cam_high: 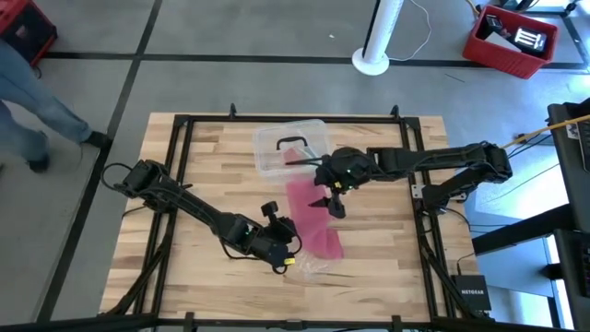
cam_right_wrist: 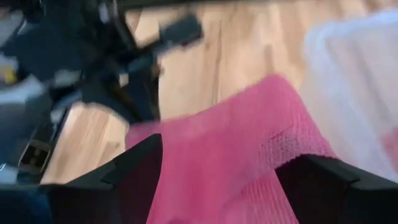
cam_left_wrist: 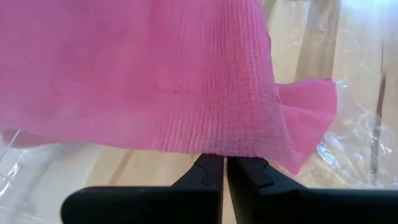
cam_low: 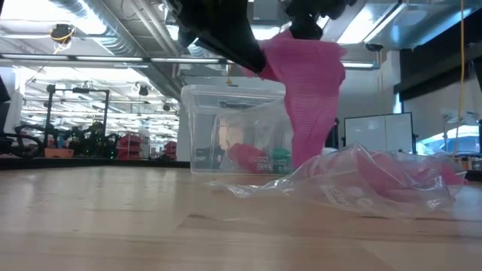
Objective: Roll bandage
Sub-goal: Roll the pink bandage
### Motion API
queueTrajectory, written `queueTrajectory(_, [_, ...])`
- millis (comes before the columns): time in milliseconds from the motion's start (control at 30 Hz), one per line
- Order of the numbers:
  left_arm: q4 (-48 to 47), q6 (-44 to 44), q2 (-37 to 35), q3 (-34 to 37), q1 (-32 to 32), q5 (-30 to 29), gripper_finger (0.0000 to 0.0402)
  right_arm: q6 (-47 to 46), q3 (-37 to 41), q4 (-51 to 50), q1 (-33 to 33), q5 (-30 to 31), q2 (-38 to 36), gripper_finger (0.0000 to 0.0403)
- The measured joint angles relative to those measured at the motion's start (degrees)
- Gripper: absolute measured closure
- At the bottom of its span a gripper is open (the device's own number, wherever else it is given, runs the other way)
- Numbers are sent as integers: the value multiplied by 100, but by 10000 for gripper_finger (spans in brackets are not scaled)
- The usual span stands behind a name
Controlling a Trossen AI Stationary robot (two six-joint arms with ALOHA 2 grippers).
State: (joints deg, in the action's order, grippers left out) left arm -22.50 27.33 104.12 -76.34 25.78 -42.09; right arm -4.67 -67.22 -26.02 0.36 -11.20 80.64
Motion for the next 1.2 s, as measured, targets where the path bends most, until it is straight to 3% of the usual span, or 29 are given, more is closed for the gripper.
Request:
queueTrajectory(200, [-1, -158, 0, 0, -42, -1, 401, 1, 2, -310, 0, 88, -250, 104])
queueTrajectory(367, [-21, -222, 0, 0, -82, -6, 401, -1, 0, -568, 4, -377, -692, 104])
queueTrajectory(633, [-22, -230, 0, 0, -105, -32, 401, 0, 28, -2592, 113, -568, -1353, 104])
queueTrajectory(767, [-17, -558, 0, 0, -150, -129, 401, -156, 648, -2704, 519, -287, -1785, 104])
queueTrajectory(867, [32, -673, 0, 0, -153, -322, 401, -497, 1401, -2048, 838, 36, -2161, 104])
queueTrajectory(1000, [226, -724, 0, 0, -151, -505, 401, -1030, 2697, 68, 1329, 416, -2459, 104])
queueTrajectory(1100, [245, -726, -2, -13, -151, -636, 401, -1154, 3547, 1723, 1689, 415, -2397, 104])
queueTrajectory(1200, [240, -756, -2, -15, -146, -804, 401, -1158, 4140, 2766, 1846, 438, -2144, 104])
